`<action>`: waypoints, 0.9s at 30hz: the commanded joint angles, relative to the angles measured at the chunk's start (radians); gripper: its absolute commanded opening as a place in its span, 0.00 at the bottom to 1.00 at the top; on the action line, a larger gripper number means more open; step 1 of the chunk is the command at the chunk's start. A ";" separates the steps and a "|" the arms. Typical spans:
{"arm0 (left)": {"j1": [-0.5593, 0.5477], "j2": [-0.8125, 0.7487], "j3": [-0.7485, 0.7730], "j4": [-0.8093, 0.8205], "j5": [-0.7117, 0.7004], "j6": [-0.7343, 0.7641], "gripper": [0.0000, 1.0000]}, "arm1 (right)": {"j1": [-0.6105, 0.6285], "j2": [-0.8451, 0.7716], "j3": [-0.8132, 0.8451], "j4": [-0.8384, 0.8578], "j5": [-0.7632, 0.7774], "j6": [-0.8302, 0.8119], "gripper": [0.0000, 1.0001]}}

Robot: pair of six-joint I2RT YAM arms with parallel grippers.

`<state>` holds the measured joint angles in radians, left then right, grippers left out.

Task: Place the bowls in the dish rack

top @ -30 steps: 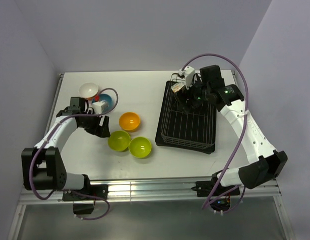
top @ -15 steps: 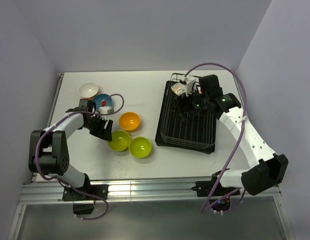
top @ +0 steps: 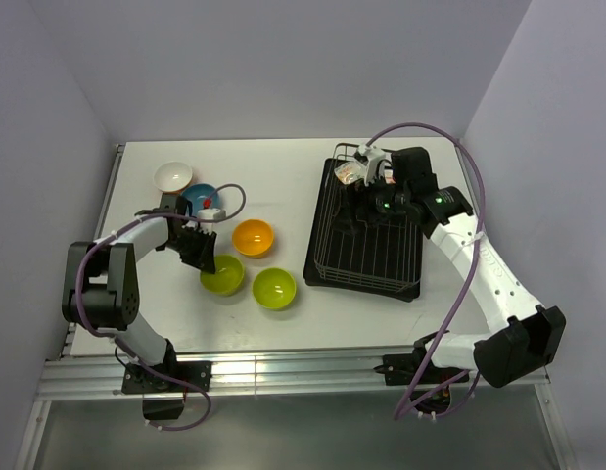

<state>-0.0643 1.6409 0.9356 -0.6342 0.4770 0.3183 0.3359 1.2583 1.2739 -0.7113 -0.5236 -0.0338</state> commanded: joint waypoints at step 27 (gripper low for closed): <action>-0.221 -0.238 0.302 0.714 0.454 -0.995 0.00 | 0.029 -0.002 0.140 0.345 -0.187 0.649 0.99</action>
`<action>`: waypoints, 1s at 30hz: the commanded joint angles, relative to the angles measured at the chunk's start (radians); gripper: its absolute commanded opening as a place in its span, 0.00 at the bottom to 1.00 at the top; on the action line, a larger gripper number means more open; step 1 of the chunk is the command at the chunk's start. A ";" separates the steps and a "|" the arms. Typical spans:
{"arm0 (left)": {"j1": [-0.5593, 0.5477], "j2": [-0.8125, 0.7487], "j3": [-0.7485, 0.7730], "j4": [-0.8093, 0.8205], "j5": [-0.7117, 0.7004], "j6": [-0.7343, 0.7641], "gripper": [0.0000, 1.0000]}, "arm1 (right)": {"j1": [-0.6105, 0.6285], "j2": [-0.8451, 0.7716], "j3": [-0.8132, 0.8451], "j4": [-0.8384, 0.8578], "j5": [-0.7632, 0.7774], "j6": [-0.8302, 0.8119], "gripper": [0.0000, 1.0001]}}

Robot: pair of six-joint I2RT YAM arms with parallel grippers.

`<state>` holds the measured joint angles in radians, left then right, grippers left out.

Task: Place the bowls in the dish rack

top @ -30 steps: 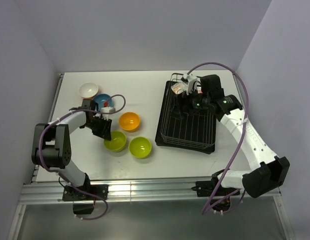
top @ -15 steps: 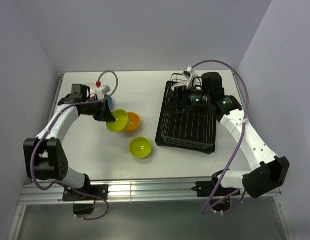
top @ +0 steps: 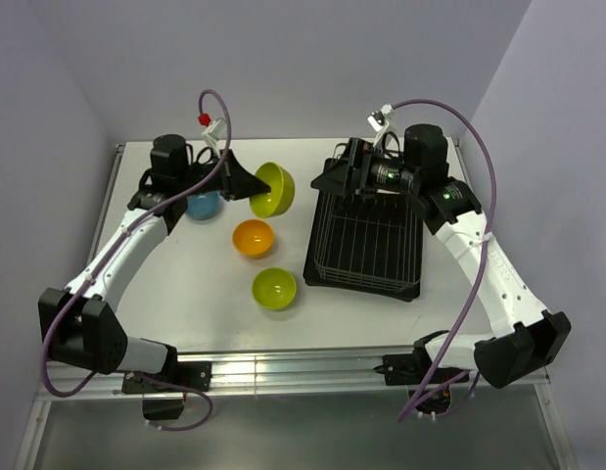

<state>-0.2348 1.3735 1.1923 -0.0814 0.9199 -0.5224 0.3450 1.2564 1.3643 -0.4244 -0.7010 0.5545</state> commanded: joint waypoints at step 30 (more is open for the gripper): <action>-0.179 0.139 0.035 0.344 -0.015 -0.329 0.00 | 0.121 -0.032 -0.061 0.111 -0.005 0.120 0.96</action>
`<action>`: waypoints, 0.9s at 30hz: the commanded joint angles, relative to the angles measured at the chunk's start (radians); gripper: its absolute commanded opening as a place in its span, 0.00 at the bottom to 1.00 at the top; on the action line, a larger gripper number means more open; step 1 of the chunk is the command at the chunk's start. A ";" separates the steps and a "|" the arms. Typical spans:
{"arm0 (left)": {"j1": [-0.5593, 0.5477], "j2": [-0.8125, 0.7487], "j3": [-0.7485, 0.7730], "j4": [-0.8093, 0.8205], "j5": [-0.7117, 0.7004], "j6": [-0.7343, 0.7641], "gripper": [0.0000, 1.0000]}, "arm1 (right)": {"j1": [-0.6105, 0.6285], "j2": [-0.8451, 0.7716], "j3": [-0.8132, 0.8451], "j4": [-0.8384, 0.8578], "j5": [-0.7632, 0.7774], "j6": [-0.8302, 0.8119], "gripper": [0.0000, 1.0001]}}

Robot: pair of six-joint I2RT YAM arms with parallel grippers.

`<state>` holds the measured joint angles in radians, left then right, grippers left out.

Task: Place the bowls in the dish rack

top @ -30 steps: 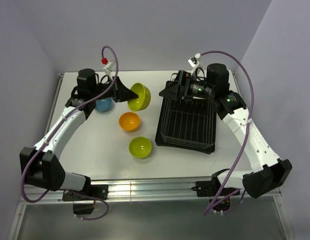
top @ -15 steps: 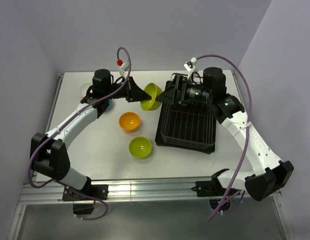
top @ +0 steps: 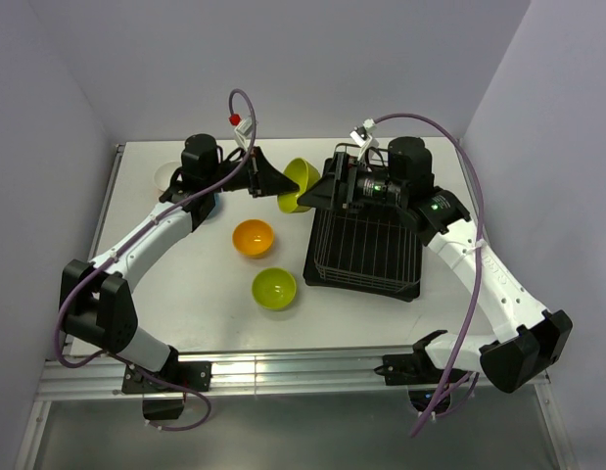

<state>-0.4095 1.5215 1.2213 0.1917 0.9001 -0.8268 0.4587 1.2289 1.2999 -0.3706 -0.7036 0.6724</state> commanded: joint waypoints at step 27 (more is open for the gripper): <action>-0.023 0.009 0.010 0.026 -0.003 0.008 0.00 | 0.020 0.014 0.059 0.038 0.032 -0.014 0.47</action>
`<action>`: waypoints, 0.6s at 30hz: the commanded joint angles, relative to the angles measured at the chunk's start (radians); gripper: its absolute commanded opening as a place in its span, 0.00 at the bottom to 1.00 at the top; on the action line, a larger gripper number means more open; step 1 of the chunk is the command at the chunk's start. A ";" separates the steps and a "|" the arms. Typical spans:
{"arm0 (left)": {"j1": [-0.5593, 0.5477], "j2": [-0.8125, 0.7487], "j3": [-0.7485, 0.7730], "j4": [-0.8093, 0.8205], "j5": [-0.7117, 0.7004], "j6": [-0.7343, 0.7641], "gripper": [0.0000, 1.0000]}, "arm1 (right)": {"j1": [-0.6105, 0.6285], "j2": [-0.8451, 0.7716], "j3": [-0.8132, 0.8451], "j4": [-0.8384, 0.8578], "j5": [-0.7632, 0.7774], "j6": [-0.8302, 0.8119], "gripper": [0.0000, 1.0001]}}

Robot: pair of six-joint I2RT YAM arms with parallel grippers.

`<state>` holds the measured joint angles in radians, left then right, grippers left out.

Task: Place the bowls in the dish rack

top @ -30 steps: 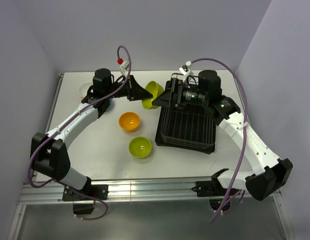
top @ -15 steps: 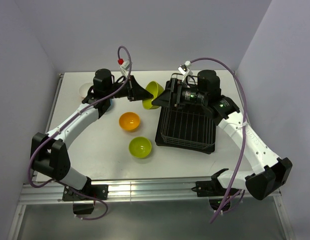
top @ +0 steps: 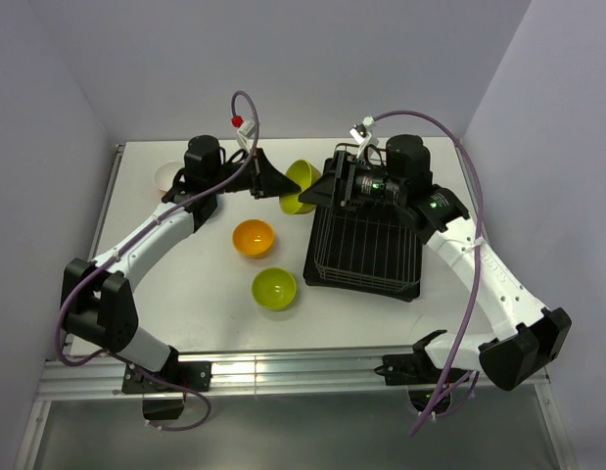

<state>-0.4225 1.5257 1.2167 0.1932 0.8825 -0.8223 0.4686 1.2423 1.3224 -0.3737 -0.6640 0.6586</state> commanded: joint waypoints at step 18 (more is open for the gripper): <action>0.031 -0.041 0.062 -0.190 -0.077 0.166 0.88 | -0.042 -0.049 0.021 -0.076 0.131 -0.106 0.00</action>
<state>-0.4168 1.5360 1.2190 0.0566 0.8333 -0.7197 0.4564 1.2446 1.3220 -0.4416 -0.5884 0.6018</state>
